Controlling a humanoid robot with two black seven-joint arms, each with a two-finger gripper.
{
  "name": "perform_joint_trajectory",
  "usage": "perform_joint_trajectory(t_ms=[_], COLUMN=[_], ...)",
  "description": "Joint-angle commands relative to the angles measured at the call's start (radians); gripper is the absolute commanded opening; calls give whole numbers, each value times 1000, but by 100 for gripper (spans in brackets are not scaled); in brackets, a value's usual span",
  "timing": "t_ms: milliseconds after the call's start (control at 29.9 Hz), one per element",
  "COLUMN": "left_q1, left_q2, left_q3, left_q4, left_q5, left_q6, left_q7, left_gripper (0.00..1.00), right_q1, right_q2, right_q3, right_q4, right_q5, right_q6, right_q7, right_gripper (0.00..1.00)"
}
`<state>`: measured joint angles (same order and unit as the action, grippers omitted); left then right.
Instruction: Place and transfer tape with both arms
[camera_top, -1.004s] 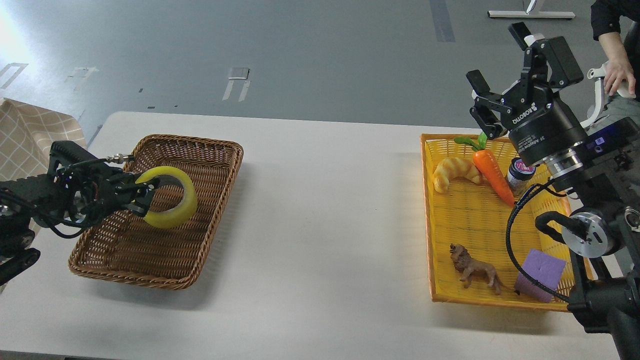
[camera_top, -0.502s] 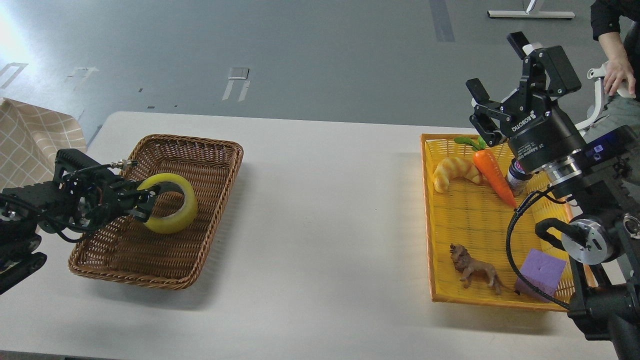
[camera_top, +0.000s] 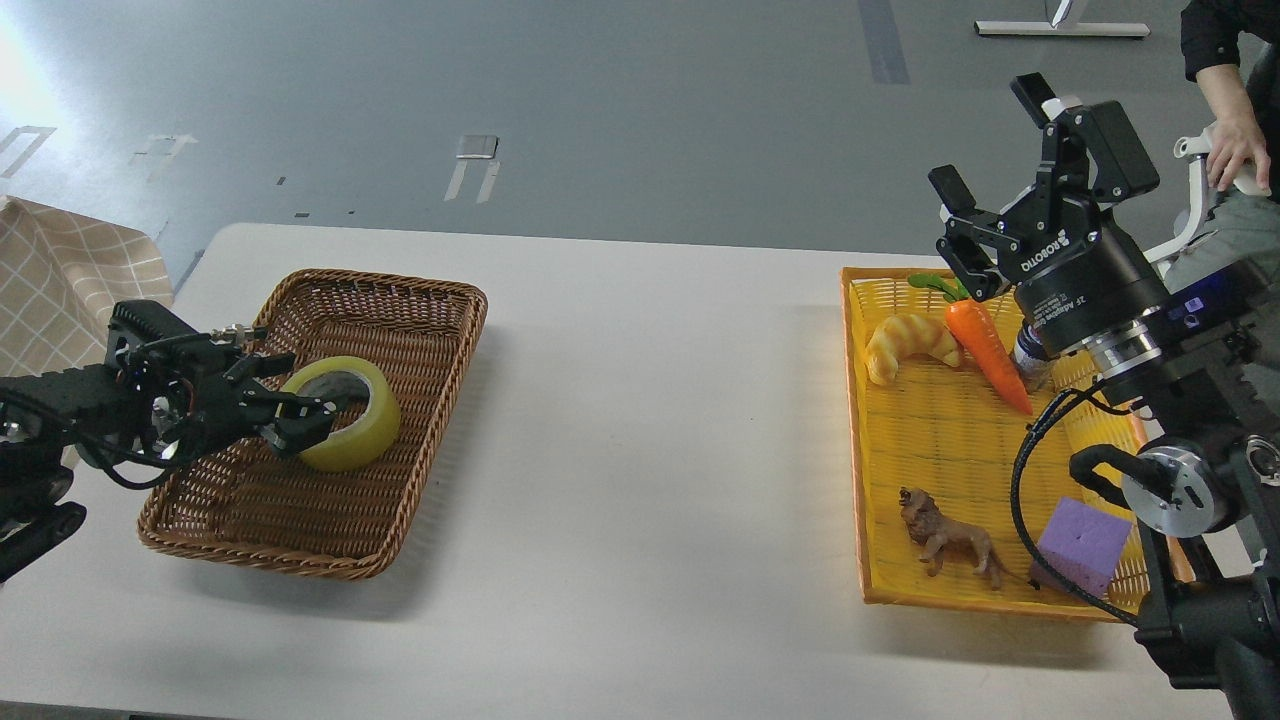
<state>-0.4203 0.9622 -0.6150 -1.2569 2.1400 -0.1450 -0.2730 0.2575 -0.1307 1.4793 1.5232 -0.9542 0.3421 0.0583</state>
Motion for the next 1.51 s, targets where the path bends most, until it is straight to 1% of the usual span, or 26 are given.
perform_joint_trajectory(t_ms=[0,67,100,134,167,201,234,301,335,401,468,569,669,769,903,970,1004,1070,1104,1204,1338,1472], left_q1=[-11,-20,-37,-51,-83,-115,-115,-181,-193,-216,-216,-201,-170,-135,-109,-69,-60,-20,-20,20,40,38], left_q2=[3,-3,-22,-36,-69,-110,-111,-141,-145,-190,-214,-296,-378,-472,-551,-601,-612,-646,-646,-697,-734,-763], left_q3=[-15,-29,-46,-55,-71,-81,-81,-83,-83,-92,-114,-199,-273,-362,-433,-488,-497,-522,-522,-572,-624,-628], left_q4=[34,37,37,37,36,31,31,24,22,-4,-28,-91,-119,-133,-167,-196,-203,-219,-219,-219,-217,-213], left_q5=[-5,-20,-66,-102,-202,-322,-324,-563,-621,-833,-932,-1116,-1175,-1203,-1275,-1356,-1370,-1385,-1385,-1394,-1449,-1456], left_q6=[44,76,125,148,185,202,202,205,205,206,208,209,206,190,156,112,96,35,35,2,-70,-67], left_q7=[-5,-5,-8,-8,-8,-6,-6,-5,-5,5,6,9,8,8,6,8,8,8,8,8,14,25], left_gripper=[97,97,97,97,98,98,98,98,98,98,98,98,98,98,98,98,98,98,98,98,98,98], right_q1=[-3,-3,-3,-1,-1,2,2,8,8,14,17,22,35,48,69,81,82,85,85,86,89,85], right_q2=[2,2,2,2,2,0,0,-3,-3,-6,-6,-7,-7,-3,0,3,3,5,5,19,68,100], right_q3=[1,1,1,1,1,3,3,1,1,1,1,-1,-1,1,1,1,3,6,6,9,18,33], right_q4=[-1,-1,-3,-5,-5,-6,-6,-6,-6,-6,-6,-3,0,-1,-5,-5,-6,-5,-5,-3,2,3], right_q5=[0,0,0,0,-1,-2,-2,0,-1,-2,-2,-3,-3,-3,-2,0,0,0,0,2,8,9], right_q6=[0,0,0,-2,-2,0,0,0,0,0,1,3,6,5,6,5,5,3,3,1,-3,-3], right_q7=[0,0,0,0,0,0,0,0,0,2,2,3,8,9,11,11,11,11,11,12,12,12], right_gripper=[100,100,100,100,100,100,100,100,100,100,100,100,100,100,100,100,100,100,100,100,100,100])
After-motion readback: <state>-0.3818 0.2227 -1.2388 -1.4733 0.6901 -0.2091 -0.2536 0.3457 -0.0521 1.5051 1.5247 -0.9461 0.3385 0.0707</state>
